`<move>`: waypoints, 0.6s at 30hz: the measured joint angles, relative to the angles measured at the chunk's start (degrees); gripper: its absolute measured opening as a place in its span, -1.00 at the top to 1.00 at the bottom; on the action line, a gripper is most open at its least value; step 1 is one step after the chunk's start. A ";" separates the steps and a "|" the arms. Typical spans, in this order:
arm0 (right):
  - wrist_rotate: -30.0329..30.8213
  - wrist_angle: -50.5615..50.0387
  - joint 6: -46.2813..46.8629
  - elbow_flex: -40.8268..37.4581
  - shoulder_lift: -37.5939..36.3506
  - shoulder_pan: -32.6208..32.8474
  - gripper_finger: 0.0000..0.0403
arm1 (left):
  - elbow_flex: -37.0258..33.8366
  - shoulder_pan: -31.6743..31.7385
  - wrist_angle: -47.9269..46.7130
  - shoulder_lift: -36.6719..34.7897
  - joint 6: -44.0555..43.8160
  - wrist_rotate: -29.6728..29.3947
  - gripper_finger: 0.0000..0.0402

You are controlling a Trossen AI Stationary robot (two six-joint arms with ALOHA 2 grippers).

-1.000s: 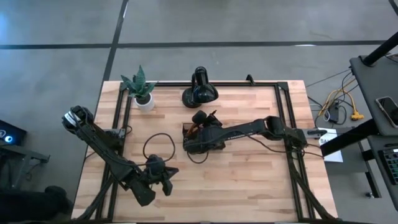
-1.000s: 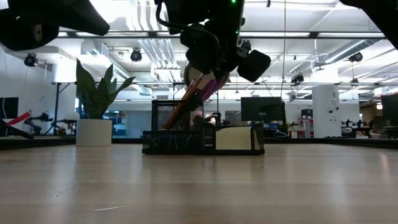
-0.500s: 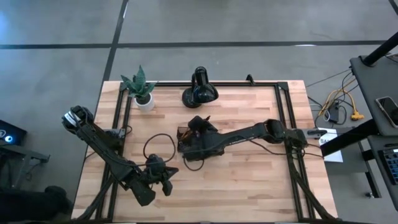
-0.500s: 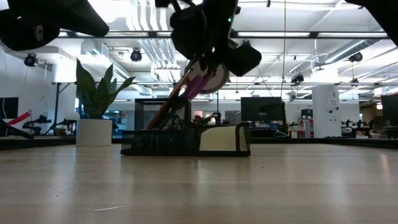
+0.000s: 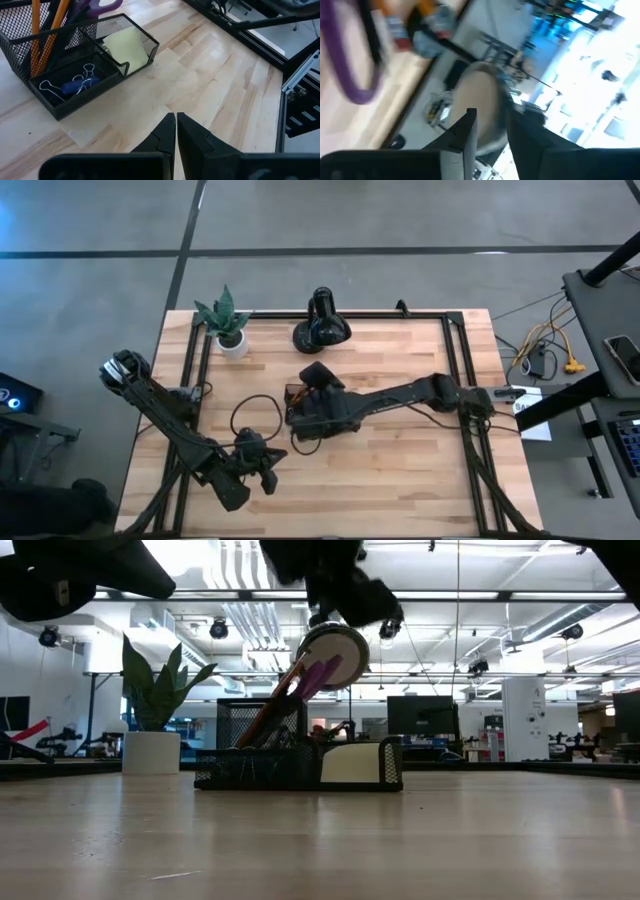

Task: Pick and place office supplies into organizer
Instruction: Return to Home Position

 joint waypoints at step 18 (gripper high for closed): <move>-42.40 -5.02 55.73 3.54 -13.23 -3.72 0.50 | 0.24 0.98 0.42 -2.03 -0.33 -0.44 1.00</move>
